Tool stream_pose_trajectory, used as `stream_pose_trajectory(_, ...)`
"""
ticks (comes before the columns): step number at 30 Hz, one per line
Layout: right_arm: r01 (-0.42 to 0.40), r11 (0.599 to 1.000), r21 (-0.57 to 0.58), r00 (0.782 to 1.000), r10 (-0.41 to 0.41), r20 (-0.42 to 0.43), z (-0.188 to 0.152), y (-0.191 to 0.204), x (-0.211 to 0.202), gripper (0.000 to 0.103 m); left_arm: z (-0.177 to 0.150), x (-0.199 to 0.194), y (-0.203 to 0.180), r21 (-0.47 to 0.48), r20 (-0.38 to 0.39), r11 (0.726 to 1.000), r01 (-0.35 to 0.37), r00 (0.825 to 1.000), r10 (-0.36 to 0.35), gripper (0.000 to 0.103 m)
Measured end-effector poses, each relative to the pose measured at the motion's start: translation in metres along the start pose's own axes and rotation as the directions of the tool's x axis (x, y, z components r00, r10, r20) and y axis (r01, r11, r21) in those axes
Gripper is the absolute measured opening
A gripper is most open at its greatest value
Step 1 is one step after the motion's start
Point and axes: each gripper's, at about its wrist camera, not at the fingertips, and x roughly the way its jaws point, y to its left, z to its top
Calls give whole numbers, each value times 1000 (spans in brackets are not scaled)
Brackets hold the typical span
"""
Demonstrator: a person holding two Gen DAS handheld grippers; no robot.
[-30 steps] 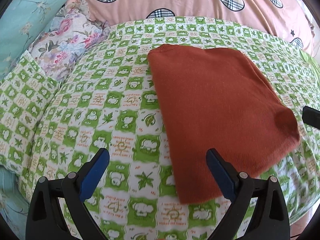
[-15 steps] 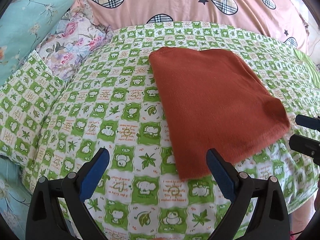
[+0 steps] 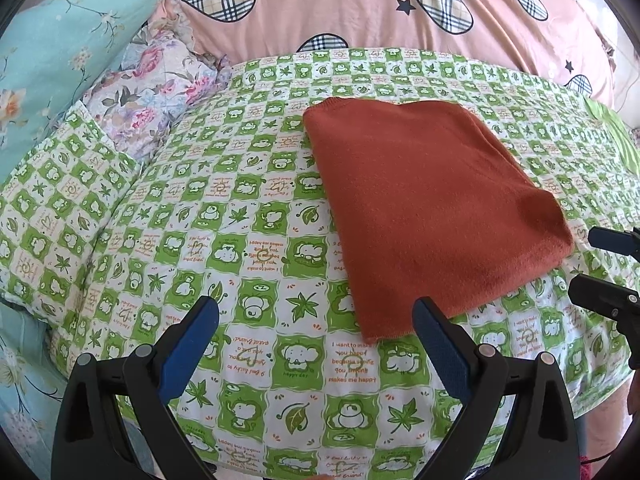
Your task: Fold small clothes
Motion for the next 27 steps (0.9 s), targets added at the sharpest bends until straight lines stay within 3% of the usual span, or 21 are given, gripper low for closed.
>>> stream_pose_trajectory(27,-2,1000,1,1000,2,-6,3,-1,5,102,6,5,-2,13,2,1000,1,1000,-1,98)
